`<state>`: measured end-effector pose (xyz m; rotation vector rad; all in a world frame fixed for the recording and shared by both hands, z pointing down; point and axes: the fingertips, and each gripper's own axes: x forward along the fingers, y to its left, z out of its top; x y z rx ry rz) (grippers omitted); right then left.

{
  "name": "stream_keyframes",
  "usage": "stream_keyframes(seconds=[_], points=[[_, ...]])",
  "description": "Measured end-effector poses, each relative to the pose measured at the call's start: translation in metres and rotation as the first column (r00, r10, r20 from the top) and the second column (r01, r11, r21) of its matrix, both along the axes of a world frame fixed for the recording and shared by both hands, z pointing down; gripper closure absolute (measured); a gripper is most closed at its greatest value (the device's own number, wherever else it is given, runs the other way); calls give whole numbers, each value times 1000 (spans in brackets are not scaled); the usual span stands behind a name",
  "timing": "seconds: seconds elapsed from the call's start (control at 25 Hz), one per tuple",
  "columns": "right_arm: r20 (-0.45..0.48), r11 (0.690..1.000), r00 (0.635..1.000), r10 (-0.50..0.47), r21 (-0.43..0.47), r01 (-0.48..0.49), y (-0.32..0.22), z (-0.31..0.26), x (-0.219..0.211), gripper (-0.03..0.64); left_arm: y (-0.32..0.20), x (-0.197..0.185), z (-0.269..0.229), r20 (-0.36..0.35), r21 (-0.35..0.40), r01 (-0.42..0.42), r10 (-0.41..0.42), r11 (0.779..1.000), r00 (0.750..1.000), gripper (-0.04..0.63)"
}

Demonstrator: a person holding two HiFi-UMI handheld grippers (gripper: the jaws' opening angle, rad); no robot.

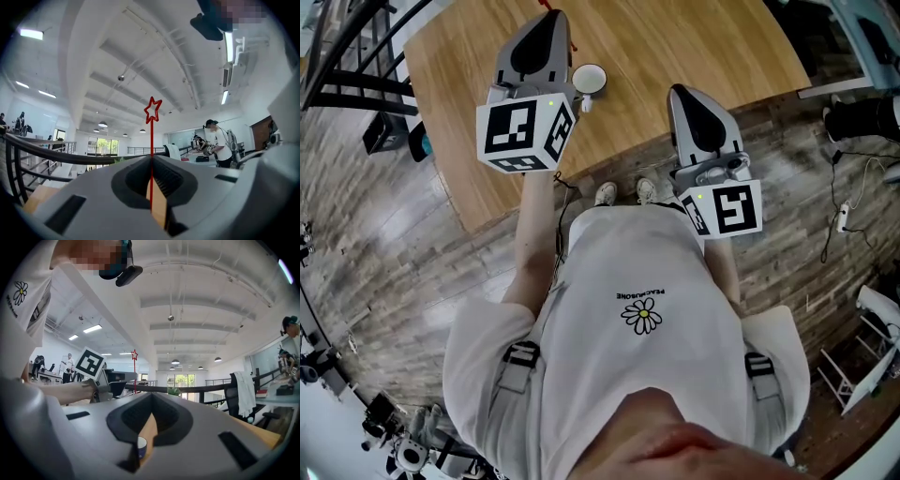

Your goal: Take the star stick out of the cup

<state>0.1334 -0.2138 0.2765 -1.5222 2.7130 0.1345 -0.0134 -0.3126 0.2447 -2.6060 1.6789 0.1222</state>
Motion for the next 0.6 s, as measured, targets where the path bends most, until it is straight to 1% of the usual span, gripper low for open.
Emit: stream_keyframes(seconds=[0.12,0.28,0.36,0.44,0.48,0.6], points=[[-2,1000,1000,-1,17,1,-1,-5,-1,607,26,5,-13,30,51,37,-39,998,999,577],[-6,999,1000,12,37,-11,-6,-10,-1,607,53,23,-18,40,109,14,-19,994,999,577],[-6,999,1000,19,39,-18,-8,-11,-1,607,64,31,-23,27,146,18,-22,989,999,577],[-7,999,1000,26,38,-25,-9,-10,0,607,73,34,-23,13,162,38,-40,986,999,577],[-9,999,1000,29,38,-29,-9,-9,0,607,77,34,-20,17,163,50,-53,985,998,577],[-26,999,999,40,34,-39,-9,-7,1,608,85,33,-13,65,163,75,-87,984,994,577]])
